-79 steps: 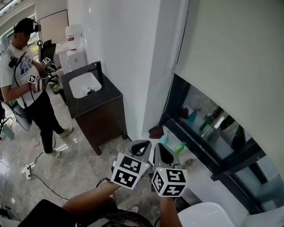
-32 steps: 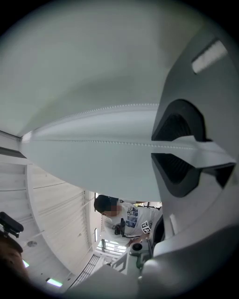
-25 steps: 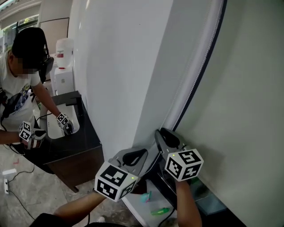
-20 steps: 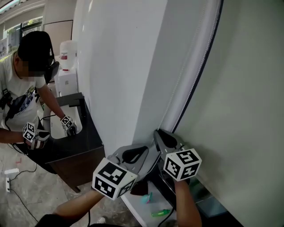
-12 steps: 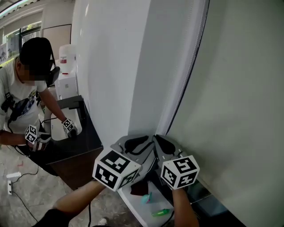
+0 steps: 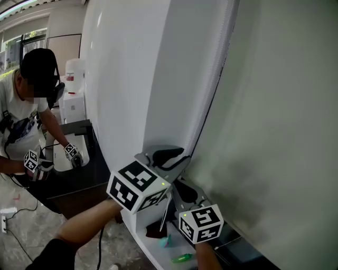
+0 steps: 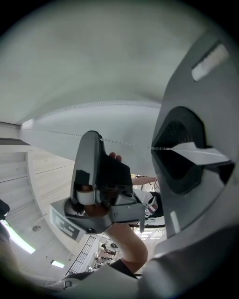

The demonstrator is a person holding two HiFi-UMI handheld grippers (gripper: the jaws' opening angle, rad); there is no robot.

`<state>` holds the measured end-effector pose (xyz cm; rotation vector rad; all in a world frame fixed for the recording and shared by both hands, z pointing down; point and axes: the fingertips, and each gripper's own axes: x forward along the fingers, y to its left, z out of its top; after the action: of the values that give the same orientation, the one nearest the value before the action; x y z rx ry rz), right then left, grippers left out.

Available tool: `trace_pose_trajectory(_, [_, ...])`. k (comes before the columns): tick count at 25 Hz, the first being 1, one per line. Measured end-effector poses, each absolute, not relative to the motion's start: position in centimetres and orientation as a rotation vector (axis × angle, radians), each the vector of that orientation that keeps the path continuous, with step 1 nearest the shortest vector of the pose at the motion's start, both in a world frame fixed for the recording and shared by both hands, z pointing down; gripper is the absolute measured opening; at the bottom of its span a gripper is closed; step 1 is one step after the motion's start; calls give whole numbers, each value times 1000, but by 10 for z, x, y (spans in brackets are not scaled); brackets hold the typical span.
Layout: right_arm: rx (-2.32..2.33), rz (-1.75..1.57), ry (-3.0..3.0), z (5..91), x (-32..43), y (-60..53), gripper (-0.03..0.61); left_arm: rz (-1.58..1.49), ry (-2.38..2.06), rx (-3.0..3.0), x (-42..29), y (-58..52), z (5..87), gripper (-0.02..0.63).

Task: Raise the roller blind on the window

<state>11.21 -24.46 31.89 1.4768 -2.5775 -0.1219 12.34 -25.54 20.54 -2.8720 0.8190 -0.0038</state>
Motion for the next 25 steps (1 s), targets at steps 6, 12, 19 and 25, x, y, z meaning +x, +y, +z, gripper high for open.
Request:
trace_pose_trajectory(6, [1472,-142,-2536,321,114,-247,17,-4,711,-2932,129,-259,206,6])
trace_pose_trajectory(12, [1501,18,-2826,282,135,-225,71,-13,607,-3063,121,-255,238,6])
trace_pose_trajectory(19, [1472,-64,-2894,210,137,-231,77,-302,627,-3094,121,-250,342,8])
trace_pose_trajectory(25, [1365,-64,-2912,186,116,-245,127,-467,618,-3108,120,-239,407,9])
